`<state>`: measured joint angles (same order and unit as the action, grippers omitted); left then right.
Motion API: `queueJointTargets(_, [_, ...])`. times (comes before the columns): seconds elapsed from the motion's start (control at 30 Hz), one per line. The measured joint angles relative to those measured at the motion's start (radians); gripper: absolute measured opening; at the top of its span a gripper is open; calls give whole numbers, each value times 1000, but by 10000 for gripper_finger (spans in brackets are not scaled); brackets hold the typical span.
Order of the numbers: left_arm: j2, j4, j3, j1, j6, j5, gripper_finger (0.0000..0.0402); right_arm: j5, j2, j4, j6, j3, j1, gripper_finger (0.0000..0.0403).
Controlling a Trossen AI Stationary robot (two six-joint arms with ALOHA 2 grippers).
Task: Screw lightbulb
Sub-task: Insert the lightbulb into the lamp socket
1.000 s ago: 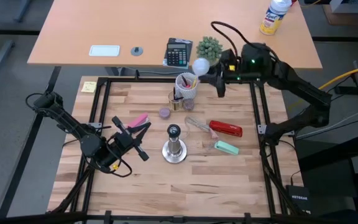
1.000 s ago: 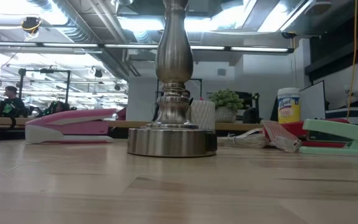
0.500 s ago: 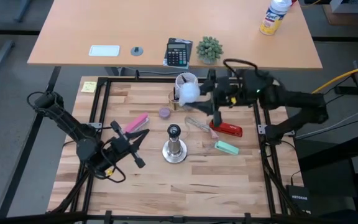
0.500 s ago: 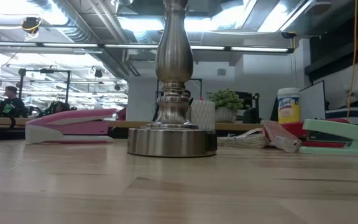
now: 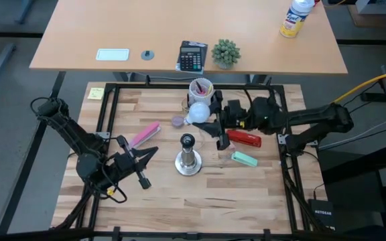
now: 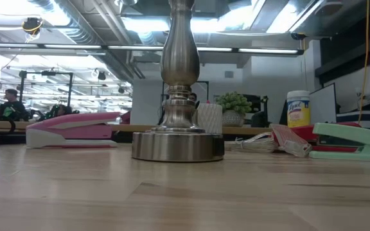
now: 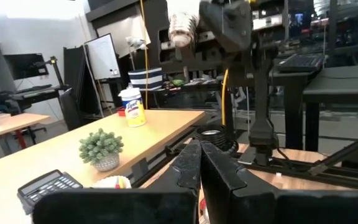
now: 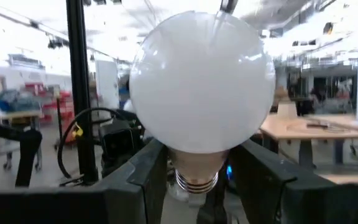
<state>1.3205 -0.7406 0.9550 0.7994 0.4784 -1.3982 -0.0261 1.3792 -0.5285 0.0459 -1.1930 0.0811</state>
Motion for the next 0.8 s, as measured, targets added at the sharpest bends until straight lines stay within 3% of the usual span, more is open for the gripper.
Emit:
queueJointTargets(0.27, [0, 2, 0, -1, -11, 0, 1, 9, 0, -223, 2, 148, 0, 161])
queueJointTargets(0.43, [2, 8, 0, -2, -33, 8, 1, 77, 38, -251, 2, 150, 19, 161])
queueJointTargets(0.8, [4, 170, 0, -26, -190, 28, 1, 79, 144, -356, 1, 151, 26, 161])
